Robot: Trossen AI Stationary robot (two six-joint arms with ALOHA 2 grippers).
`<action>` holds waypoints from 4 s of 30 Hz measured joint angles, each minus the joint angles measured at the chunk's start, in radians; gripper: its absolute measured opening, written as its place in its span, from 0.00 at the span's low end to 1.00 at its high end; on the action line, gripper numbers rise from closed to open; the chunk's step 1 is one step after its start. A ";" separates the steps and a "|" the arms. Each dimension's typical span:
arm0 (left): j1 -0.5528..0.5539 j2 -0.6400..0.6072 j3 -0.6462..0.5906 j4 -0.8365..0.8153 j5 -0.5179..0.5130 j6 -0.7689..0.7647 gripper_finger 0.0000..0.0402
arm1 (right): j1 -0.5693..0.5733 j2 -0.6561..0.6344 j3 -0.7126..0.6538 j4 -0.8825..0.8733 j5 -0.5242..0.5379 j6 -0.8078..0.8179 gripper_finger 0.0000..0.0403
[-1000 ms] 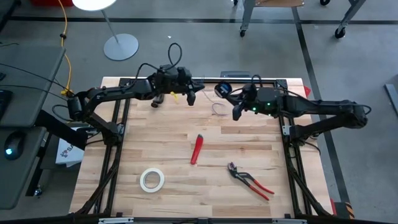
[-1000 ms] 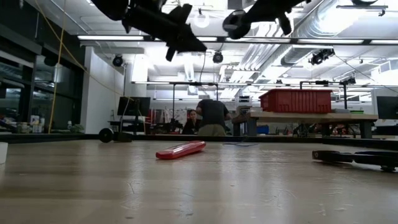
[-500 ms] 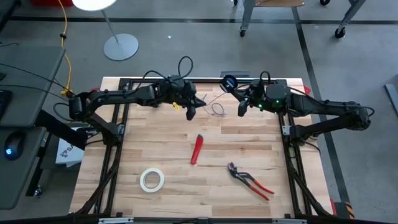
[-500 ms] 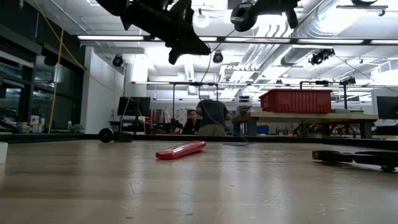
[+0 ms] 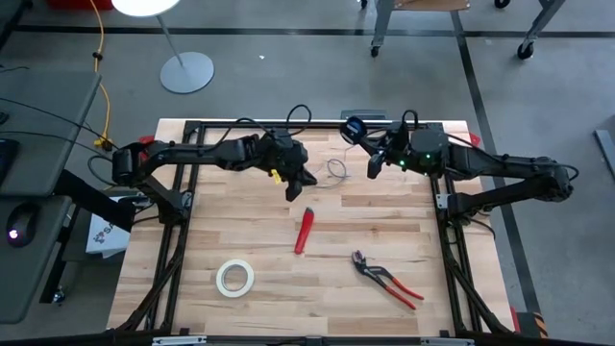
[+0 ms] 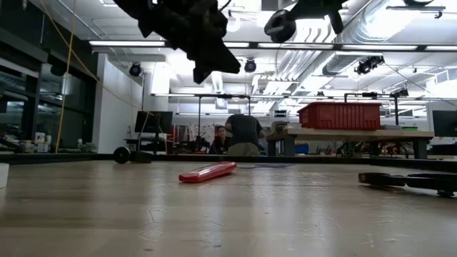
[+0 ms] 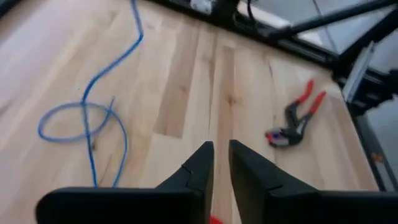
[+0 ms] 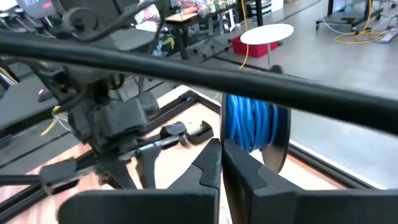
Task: Coil cords
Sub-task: Uncoil the blue wire cable from the black spool
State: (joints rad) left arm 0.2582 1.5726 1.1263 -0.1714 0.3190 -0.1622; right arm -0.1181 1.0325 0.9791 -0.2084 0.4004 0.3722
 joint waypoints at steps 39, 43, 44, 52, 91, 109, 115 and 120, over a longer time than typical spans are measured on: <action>0.116 -0.005 0.178 0.020 -0.114 0.375 0.48 | 0.001 0.108 0.000 0.079 0.129 0.374 0.00; 0.110 -0.004 0.178 0.041 -0.114 0.306 0.48 | 0.000 0.164 0.000 0.171 0.160 0.410 0.00; 0.106 -0.004 0.178 0.043 -0.117 0.305 0.48 | 0.000 0.173 0.000 0.193 0.160 0.414 0.00; 0.099 -0.004 0.178 0.051 -0.161 0.272 0.48 | 0.000 0.200 0.000 0.328 0.161 0.406 0.00; -0.010 0.087 0.178 0.214 -0.380 0.281 0.48 | 0.000 0.197 0.000 0.401 0.141 0.360 0.00; -0.018 0.131 0.178 0.346 -0.419 0.298 0.31 | 0.000 0.197 0.000 0.408 0.141 0.360 0.00; -0.025 0.134 0.178 0.364 -0.415 0.325 0.03 | 0.000 0.196 0.000 0.409 0.141 0.360 0.00; -0.023 0.092 0.178 0.270 -0.380 0.262 0.01 | 0.000 0.197 0.000 0.409 0.141 0.354 0.00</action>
State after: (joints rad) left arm 0.2356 1.6644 1.3038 0.0985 -0.0609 0.1001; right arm -0.1178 1.2290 0.9788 0.2001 0.5416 0.7265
